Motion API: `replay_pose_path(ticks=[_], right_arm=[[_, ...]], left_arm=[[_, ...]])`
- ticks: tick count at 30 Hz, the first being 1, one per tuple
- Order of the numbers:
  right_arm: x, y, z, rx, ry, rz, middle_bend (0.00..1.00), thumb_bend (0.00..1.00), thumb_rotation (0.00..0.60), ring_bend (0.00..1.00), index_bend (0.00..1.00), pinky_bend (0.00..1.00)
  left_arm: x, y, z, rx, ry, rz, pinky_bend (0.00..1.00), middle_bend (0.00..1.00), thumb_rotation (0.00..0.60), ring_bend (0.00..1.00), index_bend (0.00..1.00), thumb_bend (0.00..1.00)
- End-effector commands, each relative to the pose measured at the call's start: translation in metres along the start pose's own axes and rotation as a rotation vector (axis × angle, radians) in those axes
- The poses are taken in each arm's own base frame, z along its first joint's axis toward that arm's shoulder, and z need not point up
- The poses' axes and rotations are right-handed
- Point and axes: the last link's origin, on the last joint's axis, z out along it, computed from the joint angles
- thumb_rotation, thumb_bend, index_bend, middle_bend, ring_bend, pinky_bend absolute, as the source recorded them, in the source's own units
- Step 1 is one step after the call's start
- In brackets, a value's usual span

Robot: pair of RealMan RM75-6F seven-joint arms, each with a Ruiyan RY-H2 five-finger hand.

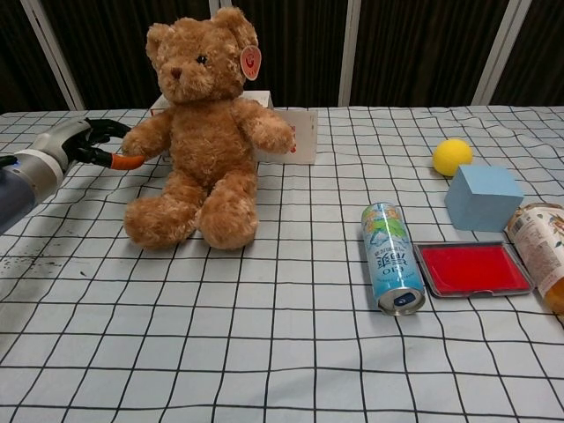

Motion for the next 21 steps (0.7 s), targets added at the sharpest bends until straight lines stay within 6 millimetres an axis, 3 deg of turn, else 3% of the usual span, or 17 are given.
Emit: replay_pose_path(ticks=[1,14,21], right_arm=[[0.0001,0.0006,0.0001,-0.003,0.0,0.0,0.02,0.13,0.6,0.0,0.05,0.0],[0.0012,0.0011,0.0,-0.003,0.002,0.004,0.02,0.13,0.6,0.0,0.05,0.0],[0.001,0.0008,-0.0005,-0.004,0.0,0.005,0.02,0.13,0.6,0.0,0.05,0.0]], left_arm=[[-0.0007,-0.0008,0.0007,0.006,-0.001,0.004,0.0,0.13,0.6,0.0,0.29,0.42],[-0.0059,0.0072,0.0021,-0.004,0.031,-0.008,0.0,0.22,0.6,0.0,0.49,0.58],[-0.0035,0.007,0.0013,0.005,0.065,-0.017,0.0,0.24,0.6,0.0,0.51,0.64]])
